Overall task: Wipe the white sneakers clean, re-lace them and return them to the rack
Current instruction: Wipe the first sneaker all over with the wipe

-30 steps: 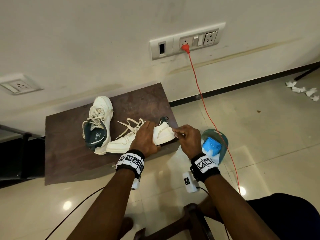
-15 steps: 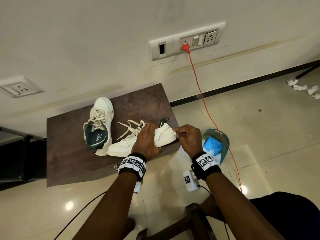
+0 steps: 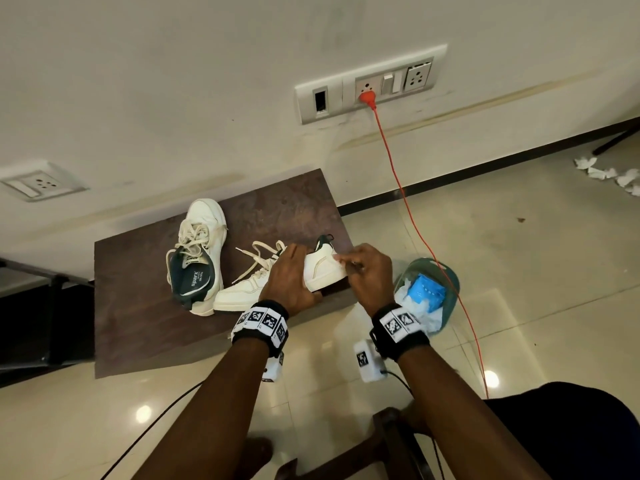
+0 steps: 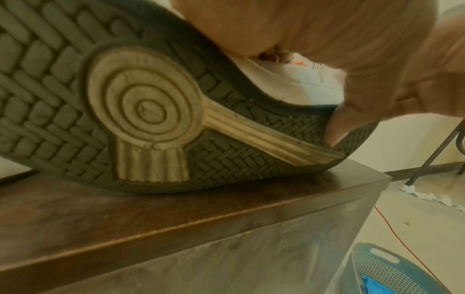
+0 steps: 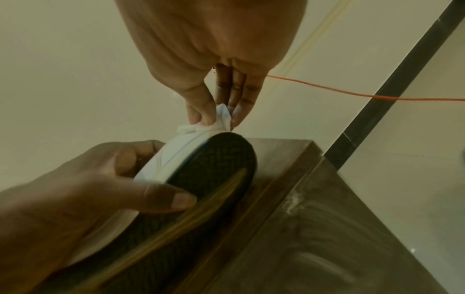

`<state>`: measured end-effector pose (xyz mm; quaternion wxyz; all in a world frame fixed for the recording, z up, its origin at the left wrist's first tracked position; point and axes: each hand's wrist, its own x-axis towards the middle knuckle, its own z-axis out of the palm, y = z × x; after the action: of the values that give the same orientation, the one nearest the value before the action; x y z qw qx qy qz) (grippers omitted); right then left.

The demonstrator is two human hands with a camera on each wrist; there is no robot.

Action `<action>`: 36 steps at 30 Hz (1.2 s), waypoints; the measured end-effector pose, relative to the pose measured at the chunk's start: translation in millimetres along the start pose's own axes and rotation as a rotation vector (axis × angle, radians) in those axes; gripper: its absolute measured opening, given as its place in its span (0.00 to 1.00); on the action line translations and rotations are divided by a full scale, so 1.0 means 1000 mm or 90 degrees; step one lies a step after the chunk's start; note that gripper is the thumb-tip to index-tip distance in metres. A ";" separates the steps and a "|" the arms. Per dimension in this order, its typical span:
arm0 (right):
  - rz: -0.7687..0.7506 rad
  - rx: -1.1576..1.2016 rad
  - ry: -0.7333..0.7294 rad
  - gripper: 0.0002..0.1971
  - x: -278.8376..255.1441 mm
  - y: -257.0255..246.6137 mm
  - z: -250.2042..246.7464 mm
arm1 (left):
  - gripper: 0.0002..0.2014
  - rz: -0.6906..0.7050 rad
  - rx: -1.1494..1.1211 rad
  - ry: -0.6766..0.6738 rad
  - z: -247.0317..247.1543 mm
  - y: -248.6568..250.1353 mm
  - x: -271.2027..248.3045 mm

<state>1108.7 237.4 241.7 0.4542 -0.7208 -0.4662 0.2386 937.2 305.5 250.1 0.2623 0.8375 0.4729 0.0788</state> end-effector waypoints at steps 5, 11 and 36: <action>0.008 0.052 -0.010 0.14 -0.036 0.010 -0.013 | 0.37 0.007 0.003 -0.008 -0.005 -0.001 0.008; 0.098 0.132 0.056 0.20 -0.017 -0.004 -0.014 | 0.36 0.054 -0.031 0.063 -0.020 0.008 -0.005; -0.252 -0.029 -0.040 0.12 -0.044 -0.130 -0.011 | 0.41 0.017 -0.116 0.235 -0.066 0.013 -0.100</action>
<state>1037.9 213.7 357.1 0.4613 -0.6171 -0.6180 0.1564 867.9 240.7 324.9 0.2449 0.7880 0.4925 0.2766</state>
